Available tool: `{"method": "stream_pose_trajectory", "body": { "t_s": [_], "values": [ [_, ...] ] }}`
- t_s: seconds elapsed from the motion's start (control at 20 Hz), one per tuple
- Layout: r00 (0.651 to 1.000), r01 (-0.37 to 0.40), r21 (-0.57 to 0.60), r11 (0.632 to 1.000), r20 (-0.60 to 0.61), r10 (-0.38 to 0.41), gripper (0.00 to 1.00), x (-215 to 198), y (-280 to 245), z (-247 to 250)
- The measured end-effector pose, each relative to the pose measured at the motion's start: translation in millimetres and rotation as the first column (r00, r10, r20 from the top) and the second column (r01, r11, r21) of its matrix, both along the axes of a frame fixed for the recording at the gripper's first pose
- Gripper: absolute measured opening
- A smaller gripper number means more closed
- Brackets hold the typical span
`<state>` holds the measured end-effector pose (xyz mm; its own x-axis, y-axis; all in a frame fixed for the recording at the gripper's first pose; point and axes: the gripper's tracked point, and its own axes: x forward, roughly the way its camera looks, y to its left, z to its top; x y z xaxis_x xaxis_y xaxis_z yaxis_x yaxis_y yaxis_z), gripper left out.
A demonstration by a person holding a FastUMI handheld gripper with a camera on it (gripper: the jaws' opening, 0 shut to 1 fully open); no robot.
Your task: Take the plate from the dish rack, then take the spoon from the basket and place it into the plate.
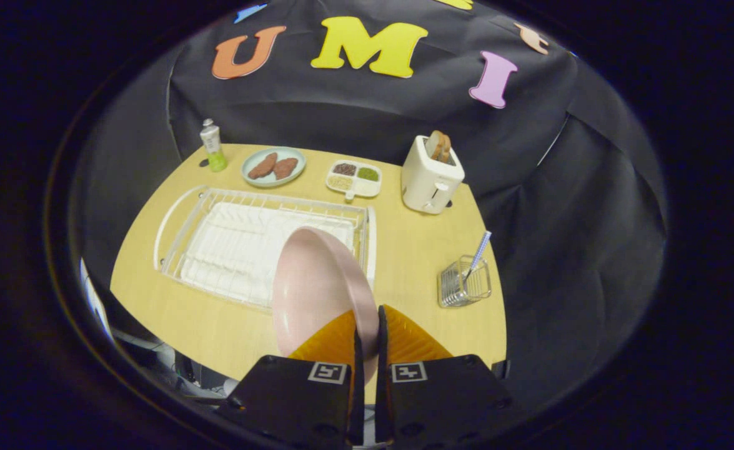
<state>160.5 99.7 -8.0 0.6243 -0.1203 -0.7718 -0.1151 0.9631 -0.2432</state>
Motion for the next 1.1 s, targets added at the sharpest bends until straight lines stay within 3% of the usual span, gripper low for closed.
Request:
{"method": "stream_pose_trajectory", "body": {
  "t_s": [0.3, 0.65, 0.9, 1.1],
  "values": [
    [0.999, -0.042, 0.097, 0.994, 0.009, 0.042, 0.12, -52.6, -4.0, -46.8],
    [0.998, -0.021, 0.164, 0.986, -0.049, 0.030, 0.12, -62.1, -8.7, -113.5],
    [0.990, 0.000, 0.362, 0.932, -0.130, 0.051, 0.14, -64.6, -12.3, -148.7],
    [0.977, 0.063, 0.464, 0.883, -0.207, 0.039, 0.19, -56.4, -23.1, -187.7]
  ]
}}
